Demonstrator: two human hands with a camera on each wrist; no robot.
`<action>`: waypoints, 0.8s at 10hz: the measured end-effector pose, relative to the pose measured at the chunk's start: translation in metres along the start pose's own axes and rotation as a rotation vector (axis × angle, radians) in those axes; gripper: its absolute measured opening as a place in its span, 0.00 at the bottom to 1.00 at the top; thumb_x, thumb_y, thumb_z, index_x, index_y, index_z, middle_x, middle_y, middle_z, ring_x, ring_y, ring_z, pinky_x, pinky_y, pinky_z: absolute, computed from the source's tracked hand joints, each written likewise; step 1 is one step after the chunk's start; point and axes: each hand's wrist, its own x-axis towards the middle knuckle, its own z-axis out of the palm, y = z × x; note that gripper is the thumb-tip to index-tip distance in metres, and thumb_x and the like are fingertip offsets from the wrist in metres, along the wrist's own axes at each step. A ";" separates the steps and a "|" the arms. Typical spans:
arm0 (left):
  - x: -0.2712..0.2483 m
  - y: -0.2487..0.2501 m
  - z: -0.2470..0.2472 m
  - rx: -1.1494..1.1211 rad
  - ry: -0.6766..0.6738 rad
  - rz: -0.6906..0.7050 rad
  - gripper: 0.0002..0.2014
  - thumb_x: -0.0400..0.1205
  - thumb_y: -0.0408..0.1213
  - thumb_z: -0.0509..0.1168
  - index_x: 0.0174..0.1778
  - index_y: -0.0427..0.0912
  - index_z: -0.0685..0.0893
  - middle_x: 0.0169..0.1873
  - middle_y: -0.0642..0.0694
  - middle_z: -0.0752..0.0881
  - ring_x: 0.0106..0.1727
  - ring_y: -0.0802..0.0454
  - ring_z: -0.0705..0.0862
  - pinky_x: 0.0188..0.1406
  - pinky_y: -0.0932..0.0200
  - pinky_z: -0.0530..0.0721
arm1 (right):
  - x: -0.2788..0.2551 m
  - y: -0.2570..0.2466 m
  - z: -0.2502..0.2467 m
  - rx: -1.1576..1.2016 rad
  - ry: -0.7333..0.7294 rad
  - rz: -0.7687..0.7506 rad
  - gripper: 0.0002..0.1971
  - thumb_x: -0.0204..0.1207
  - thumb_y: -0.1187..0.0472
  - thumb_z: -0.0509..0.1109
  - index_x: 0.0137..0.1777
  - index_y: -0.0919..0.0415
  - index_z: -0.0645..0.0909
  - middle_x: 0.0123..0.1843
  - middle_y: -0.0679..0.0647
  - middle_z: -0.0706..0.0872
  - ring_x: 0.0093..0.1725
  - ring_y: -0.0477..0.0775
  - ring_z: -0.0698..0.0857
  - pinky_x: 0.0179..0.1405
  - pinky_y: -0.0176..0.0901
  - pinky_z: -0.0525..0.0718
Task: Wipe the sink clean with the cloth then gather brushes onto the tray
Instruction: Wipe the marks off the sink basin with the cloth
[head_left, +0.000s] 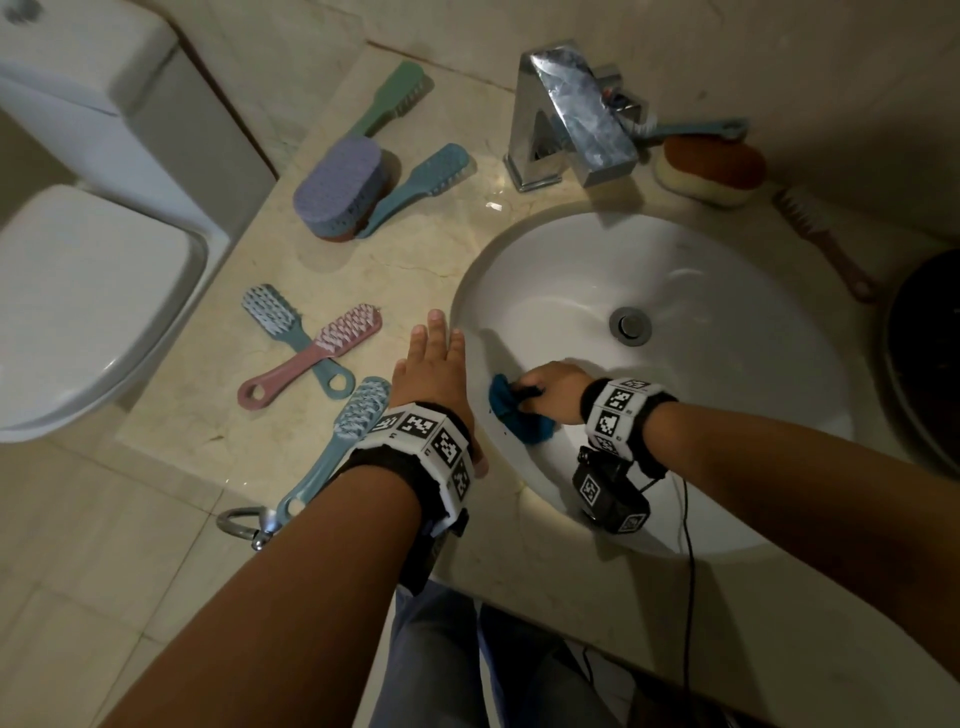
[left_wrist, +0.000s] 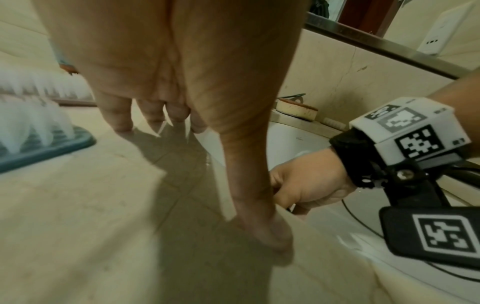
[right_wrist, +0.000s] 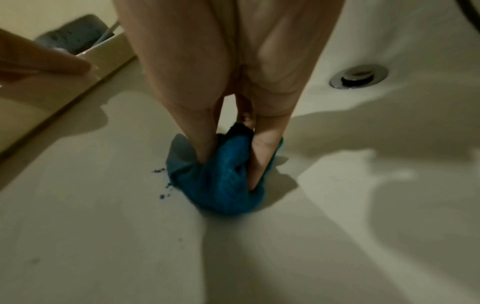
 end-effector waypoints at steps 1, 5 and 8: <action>0.000 -0.001 0.000 0.001 0.003 0.009 0.72 0.58 0.50 0.84 0.82 0.41 0.34 0.80 0.41 0.28 0.83 0.42 0.35 0.84 0.47 0.49 | -0.012 0.018 -0.012 -0.004 -0.026 0.015 0.17 0.77 0.61 0.69 0.66 0.54 0.81 0.64 0.53 0.84 0.61 0.54 0.82 0.58 0.37 0.78; 0.000 0.000 0.000 0.002 -0.008 0.003 0.73 0.57 0.50 0.84 0.82 0.41 0.32 0.80 0.41 0.28 0.83 0.42 0.34 0.84 0.45 0.50 | -0.048 0.035 -0.007 0.209 -0.461 0.166 0.33 0.71 0.77 0.72 0.76 0.62 0.69 0.74 0.56 0.72 0.67 0.56 0.78 0.65 0.42 0.79; 0.002 0.000 0.001 0.004 0.001 -0.001 0.74 0.56 0.51 0.84 0.82 0.40 0.33 0.80 0.41 0.28 0.83 0.41 0.34 0.84 0.45 0.50 | -0.041 0.022 -0.004 0.384 -0.313 0.088 0.27 0.71 0.73 0.73 0.71 0.66 0.74 0.68 0.56 0.76 0.59 0.56 0.82 0.43 0.35 0.88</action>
